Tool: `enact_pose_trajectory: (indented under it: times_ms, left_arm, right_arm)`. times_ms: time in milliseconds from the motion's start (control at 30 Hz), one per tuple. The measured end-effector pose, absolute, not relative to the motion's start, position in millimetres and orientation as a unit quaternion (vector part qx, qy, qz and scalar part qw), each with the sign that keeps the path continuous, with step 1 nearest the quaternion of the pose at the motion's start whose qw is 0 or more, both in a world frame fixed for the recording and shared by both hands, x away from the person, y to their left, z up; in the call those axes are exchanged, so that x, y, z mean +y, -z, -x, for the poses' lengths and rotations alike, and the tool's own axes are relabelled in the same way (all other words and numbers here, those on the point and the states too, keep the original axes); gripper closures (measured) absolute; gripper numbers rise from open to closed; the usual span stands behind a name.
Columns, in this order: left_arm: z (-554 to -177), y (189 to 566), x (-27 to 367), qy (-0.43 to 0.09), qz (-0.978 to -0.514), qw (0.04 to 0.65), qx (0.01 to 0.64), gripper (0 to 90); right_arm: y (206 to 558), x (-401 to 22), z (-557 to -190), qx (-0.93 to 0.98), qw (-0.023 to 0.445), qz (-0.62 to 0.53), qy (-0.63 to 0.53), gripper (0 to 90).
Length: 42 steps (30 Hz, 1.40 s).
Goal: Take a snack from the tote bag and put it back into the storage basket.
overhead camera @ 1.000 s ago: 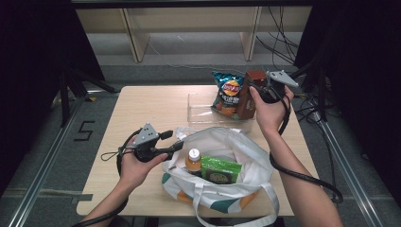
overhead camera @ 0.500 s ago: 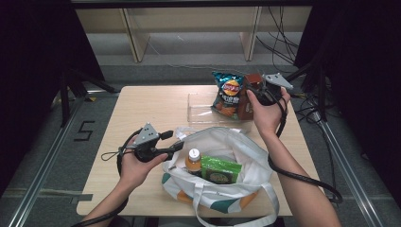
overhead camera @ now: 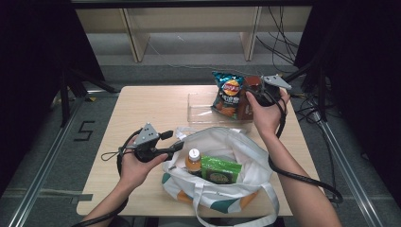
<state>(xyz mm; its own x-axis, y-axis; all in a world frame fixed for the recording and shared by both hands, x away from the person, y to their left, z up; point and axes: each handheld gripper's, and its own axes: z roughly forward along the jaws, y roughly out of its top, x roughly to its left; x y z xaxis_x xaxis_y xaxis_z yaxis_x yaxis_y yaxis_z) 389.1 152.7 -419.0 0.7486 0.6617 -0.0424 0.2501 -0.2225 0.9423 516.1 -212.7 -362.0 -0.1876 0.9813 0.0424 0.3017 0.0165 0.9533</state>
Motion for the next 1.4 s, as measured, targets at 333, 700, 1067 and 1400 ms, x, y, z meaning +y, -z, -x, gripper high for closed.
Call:
enact_pose_trajectory:
  times_ms: [333, 700, 1067, 1400]
  left_arm:
    - [-389, 419, 152, -0.188, -0.759, 0.546, 0.300, 38.8]
    - [-389, 419, 152, -0.188, -0.759, 0.546, 0.301, 38.8]
    - [-389, 420, 151, -0.187, -0.760, 0.546, 0.299, 38.7]
    - [-389, 420, 151, -0.186, -0.760, 0.545, 0.299, 38.6]
  right_arm:
    - [365, -213, -516, 0.615, 0.357, -0.530, -0.463, 38.9]
    - [366, -213, -516, 0.615, 0.351, -0.535, -0.461, 38.8]
    - [372, -214, -518, 0.629, 0.344, -0.535, -0.446, 38.3]
    - [376, -213, -519, 0.638, 0.338, -0.537, -0.436, 38.8]
